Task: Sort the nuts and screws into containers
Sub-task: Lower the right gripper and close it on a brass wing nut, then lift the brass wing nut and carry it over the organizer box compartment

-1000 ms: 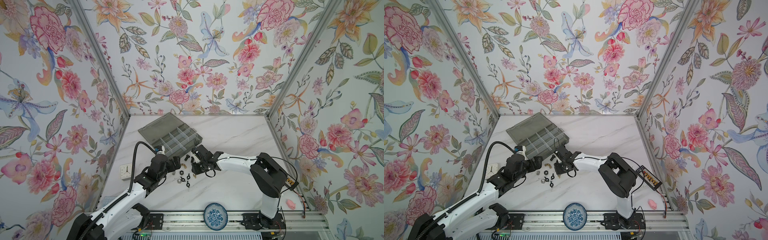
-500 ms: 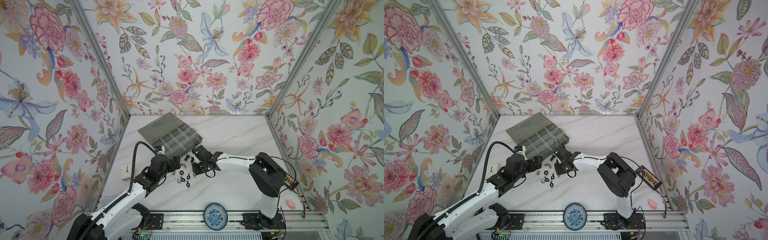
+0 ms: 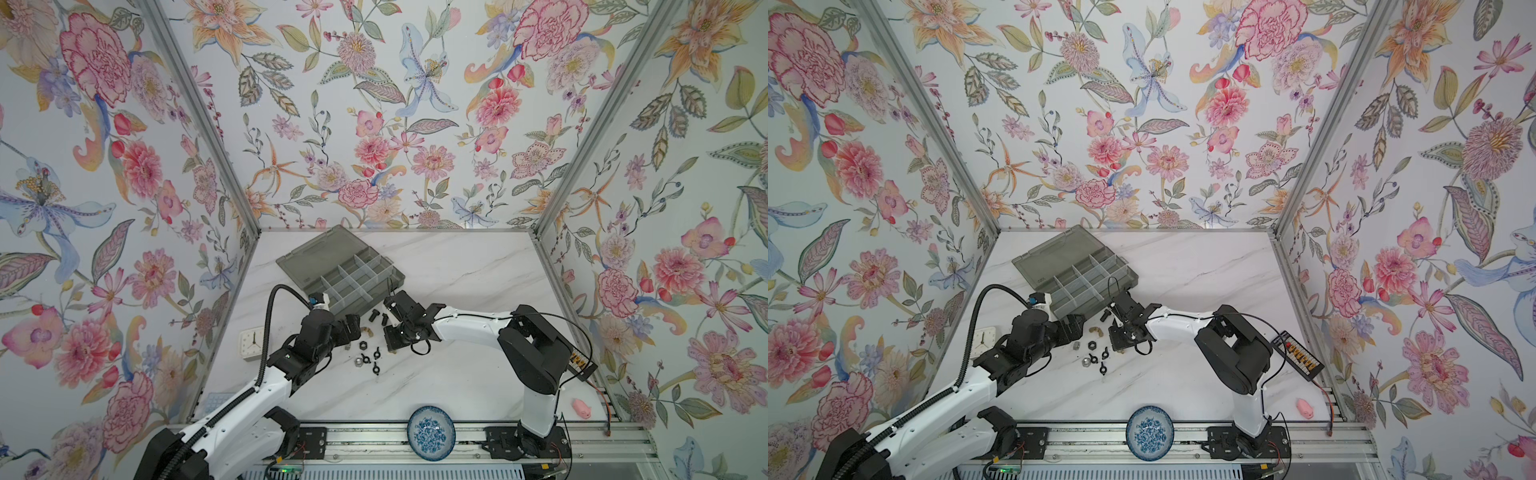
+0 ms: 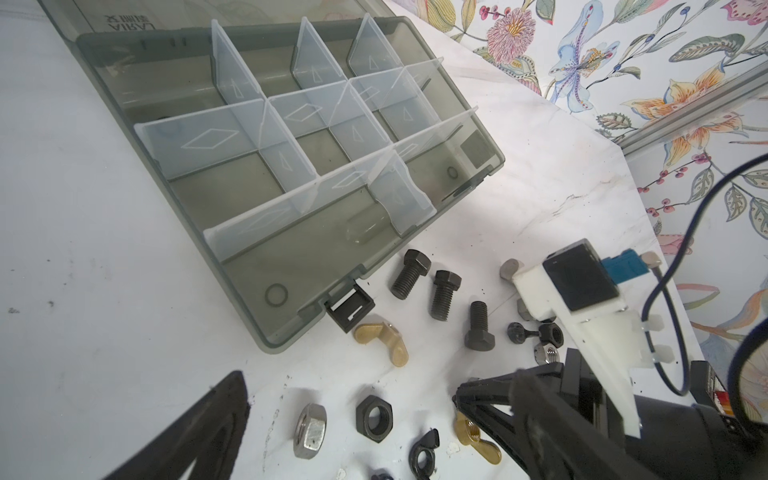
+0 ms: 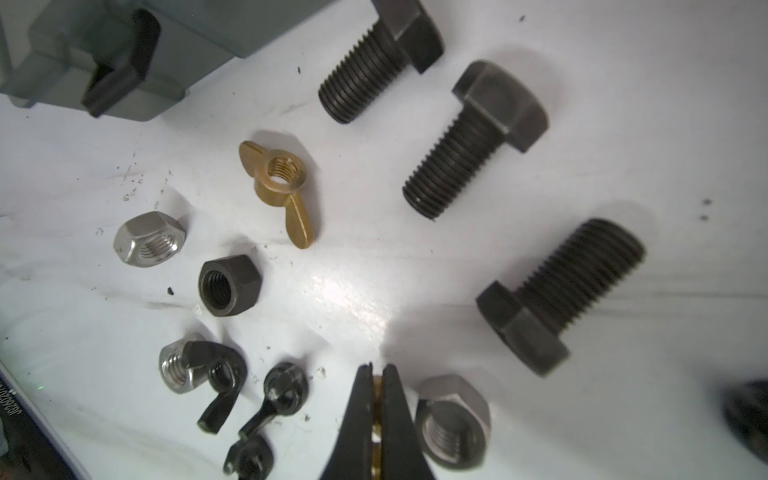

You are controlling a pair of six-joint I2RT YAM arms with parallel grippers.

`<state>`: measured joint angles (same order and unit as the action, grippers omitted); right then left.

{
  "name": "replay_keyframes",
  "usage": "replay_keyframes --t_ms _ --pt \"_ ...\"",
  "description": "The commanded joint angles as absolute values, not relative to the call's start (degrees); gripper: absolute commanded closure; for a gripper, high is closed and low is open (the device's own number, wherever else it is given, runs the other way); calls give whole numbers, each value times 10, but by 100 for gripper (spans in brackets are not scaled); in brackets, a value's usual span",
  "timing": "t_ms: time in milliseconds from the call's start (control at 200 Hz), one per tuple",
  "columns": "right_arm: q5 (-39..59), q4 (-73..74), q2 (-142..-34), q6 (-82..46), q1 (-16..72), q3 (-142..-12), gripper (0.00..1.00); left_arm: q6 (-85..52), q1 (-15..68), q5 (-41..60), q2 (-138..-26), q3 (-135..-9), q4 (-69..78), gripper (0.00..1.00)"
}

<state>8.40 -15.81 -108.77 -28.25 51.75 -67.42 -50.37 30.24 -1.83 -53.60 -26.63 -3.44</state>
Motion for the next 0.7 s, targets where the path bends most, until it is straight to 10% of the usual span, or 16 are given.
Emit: replay_keyframes --t_ms 0,696 --pt "93 -158 -1077 -241 519 -685 100 -491 291 -14 -508 -261 -47 1" --pt "182 1 -1087 -88 509 -843 100 -448 184 86 -434 -267 -58 1"
